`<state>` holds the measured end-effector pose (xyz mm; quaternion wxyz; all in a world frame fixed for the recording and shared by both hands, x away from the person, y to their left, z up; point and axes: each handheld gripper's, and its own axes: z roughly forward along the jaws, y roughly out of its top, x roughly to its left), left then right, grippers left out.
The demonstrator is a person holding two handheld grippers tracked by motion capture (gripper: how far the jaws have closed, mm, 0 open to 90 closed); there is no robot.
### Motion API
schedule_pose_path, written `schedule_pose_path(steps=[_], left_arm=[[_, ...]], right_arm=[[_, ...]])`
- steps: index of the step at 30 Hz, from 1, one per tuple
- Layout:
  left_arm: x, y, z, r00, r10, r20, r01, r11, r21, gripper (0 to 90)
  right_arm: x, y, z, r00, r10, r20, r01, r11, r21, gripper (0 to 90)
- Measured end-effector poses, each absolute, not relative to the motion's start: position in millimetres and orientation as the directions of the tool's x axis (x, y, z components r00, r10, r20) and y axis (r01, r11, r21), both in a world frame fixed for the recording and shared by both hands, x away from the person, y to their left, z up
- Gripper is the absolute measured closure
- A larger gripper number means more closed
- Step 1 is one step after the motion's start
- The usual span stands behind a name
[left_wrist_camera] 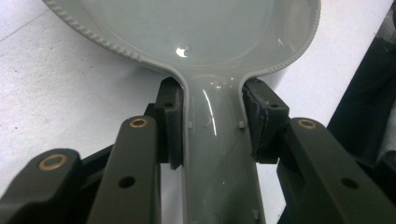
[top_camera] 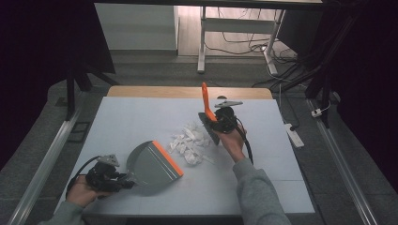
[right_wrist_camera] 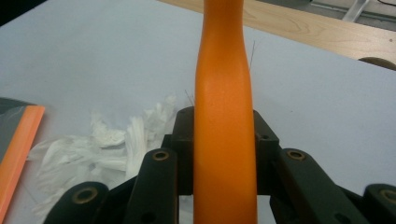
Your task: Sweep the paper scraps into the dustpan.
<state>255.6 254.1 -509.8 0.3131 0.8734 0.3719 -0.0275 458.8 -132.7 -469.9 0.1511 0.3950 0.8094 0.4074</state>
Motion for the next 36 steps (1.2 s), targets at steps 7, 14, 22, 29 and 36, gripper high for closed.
schedule_pose_path(steps=[7, 14, 22, 29, 36], left_arm=[[260, 251, -513, 0.71, 0.635, -0.304, 0.684, -0.517, 0.515, 61.8], [263, 250, -514, 0.708, 0.632, -0.315, 0.687, -0.514, 0.514, 61.8], [265, 248, -515, 0.706, 0.632, -0.32, 0.69, -0.51, 0.514, 61.9], [266, 247, -516, 0.708, 0.629, -0.321, 0.689, -0.516, 0.509, 61.9], [267, 245, -516, 0.711, 0.627, -0.319, 0.686, -0.518, 0.51, 61.9]], right_arm=[[471, -125, -475, -0.631, 0.774, 0.056, 0.538, 0.384, 0.75, 70.2], [482, -112, -479, -0.63, 0.775, 0.052, 0.565, 0.411, 0.715, 70.2], [489, -88, -487, -0.646, 0.762, 0.043, 0.591, 0.464, 0.66, 70.4], [477, -68, -490, -0.704, 0.71, 0.022, 0.55, 0.525, 0.649, 70.4], [464, -55, -490, -0.75, 0.66, 0.035, 0.522, 0.559, 0.643, 70.4]])
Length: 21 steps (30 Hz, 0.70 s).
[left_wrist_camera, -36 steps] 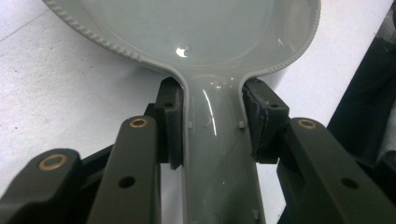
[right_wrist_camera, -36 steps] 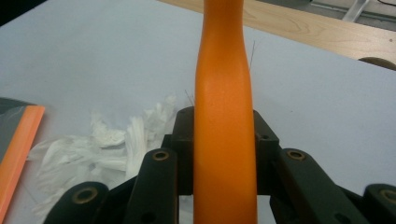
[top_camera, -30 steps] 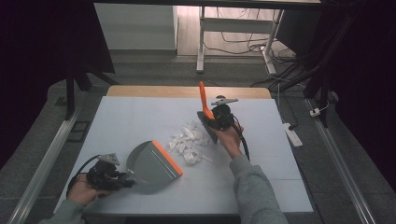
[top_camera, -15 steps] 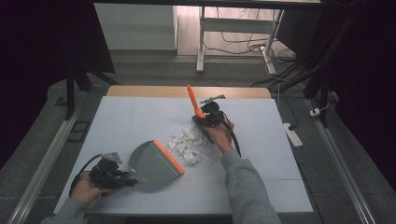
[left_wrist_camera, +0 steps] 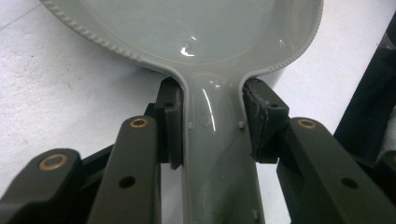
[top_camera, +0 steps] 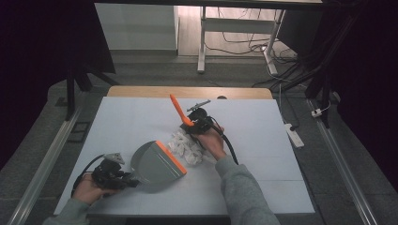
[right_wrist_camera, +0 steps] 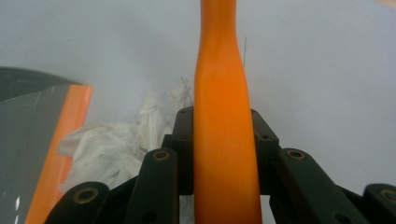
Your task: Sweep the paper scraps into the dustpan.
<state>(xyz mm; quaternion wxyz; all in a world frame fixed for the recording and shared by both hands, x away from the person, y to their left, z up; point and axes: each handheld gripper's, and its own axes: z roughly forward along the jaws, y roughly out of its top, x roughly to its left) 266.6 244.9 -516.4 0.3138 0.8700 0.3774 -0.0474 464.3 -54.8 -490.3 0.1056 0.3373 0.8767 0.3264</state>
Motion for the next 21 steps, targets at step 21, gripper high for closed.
schedule_pose_path(steps=[21], left_arm=[[266, 243, -517, 0.711, 0.626, -0.319, 0.685, -0.515, 0.516, 61.8]], right_arm=[[421, -11, -492, -0.873, 0.485, 0.057, 0.4, 0.643, 0.653, 70.4]])
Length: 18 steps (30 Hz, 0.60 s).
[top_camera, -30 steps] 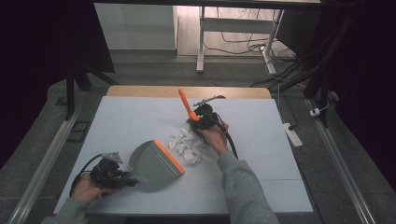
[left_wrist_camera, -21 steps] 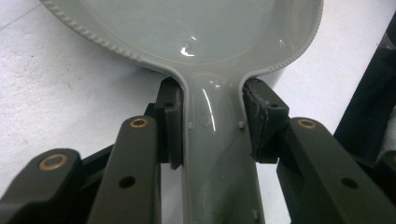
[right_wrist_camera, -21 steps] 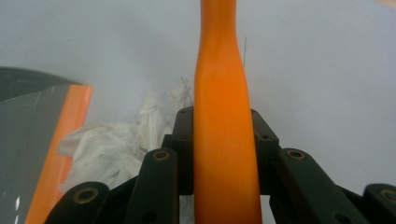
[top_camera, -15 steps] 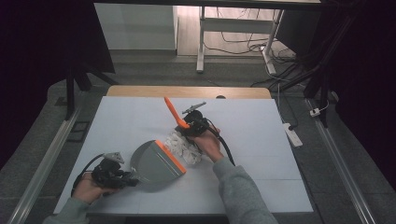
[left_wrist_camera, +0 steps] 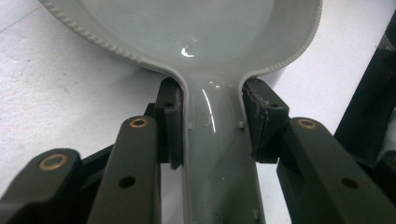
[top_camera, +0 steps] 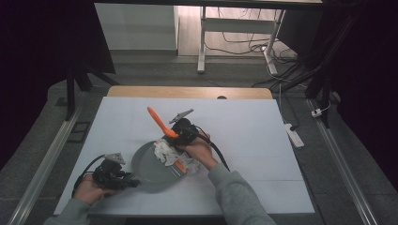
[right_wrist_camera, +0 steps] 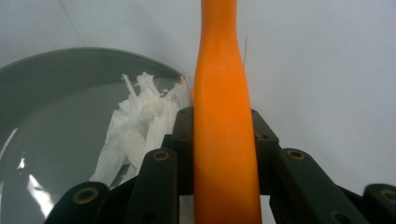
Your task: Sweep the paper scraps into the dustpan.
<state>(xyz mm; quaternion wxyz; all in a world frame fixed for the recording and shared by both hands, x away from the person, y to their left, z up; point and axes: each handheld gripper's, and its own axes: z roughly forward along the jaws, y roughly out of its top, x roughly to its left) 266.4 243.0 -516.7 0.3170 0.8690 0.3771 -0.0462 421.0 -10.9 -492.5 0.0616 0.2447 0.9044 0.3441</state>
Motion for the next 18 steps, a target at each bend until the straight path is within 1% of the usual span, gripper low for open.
schedule_pose_path(steps=[10, 18], left_arm=[[267, 243, -517, 0.712, 0.627, -0.317, 0.683, -0.514, 0.519, 61.8], [266, 242, -518, 0.713, 0.625, -0.318, 0.682, -0.515, 0.52, 61.9]], right_arm=[[412, -3, -492, -0.893, 0.445, 0.071, 0.377, 0.651, 0.659, 70.4], [399, 5, -486, -0.933, 0.354, 0.07, 0.306, 0.675, 0.672, 70.3]])
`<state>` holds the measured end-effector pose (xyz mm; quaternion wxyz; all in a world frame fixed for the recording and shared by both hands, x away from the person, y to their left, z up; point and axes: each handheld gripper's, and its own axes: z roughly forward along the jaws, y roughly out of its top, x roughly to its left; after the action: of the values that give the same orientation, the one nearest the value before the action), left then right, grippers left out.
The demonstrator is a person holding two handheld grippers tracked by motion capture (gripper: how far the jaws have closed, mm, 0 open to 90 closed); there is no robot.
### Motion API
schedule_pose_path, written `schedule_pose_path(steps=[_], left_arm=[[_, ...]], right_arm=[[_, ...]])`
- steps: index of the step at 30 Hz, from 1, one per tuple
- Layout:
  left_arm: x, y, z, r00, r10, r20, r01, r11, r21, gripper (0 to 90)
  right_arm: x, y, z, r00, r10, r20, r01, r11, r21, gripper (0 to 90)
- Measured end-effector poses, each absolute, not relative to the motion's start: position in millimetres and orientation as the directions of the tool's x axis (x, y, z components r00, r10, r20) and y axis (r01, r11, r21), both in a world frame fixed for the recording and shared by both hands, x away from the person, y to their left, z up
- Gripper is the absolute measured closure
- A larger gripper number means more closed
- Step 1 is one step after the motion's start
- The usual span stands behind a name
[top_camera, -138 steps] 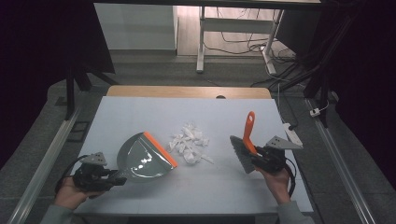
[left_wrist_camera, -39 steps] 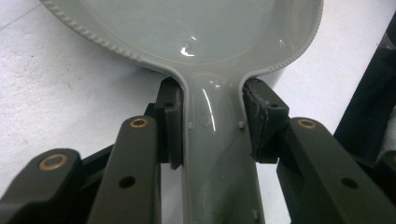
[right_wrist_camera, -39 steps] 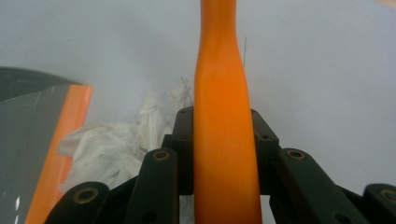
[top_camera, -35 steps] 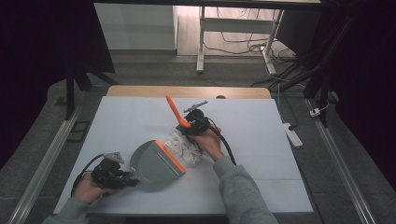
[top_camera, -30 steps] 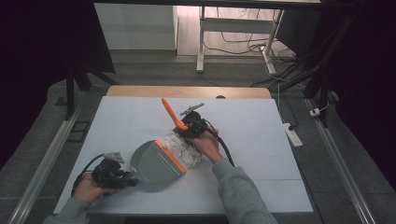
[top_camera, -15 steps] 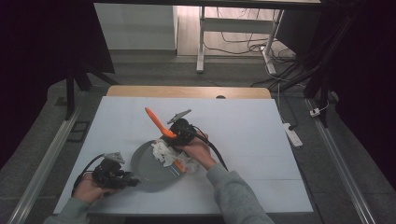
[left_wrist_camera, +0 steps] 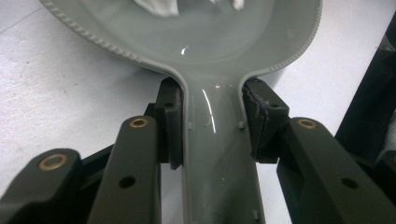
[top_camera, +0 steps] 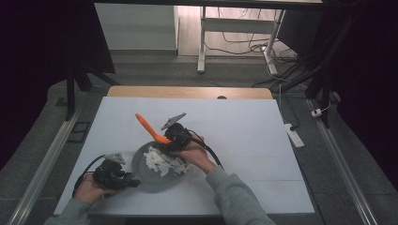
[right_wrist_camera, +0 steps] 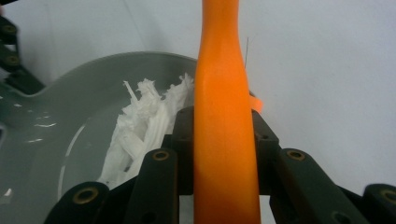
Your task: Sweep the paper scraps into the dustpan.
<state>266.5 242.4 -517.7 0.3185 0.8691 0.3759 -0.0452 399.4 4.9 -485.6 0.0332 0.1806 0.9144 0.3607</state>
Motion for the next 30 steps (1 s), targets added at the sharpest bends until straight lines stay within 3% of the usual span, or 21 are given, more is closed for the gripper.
schedule_pose_path(steps=[16, 21, 30], left_arm=[[265, 243, -519, 0.72, 0.618, -0.316, 0.676, -0.523, 0.519, 61.8], [264, 242, -519, 0.725, 0.613, -0.313, 0.671, -0.53, 0.518, 61.8], [264, 239, -518, 0.741, 0.594, -0.313, 0.657, -0.548, 0.518, 61.7]], right_arm=[[408, -54, -444, -0.864, 0.502, 0.044, 0.34, 0.516, 0.786, 70.3], [411, -71, -446, -0.84, 0.541, 0.04, 0.363, 0.506, 0.782, 70.3], [433, -85, -474, -0.761, 0.648, -0.029, 0.455, 0.565, 0.688, 70.3]])
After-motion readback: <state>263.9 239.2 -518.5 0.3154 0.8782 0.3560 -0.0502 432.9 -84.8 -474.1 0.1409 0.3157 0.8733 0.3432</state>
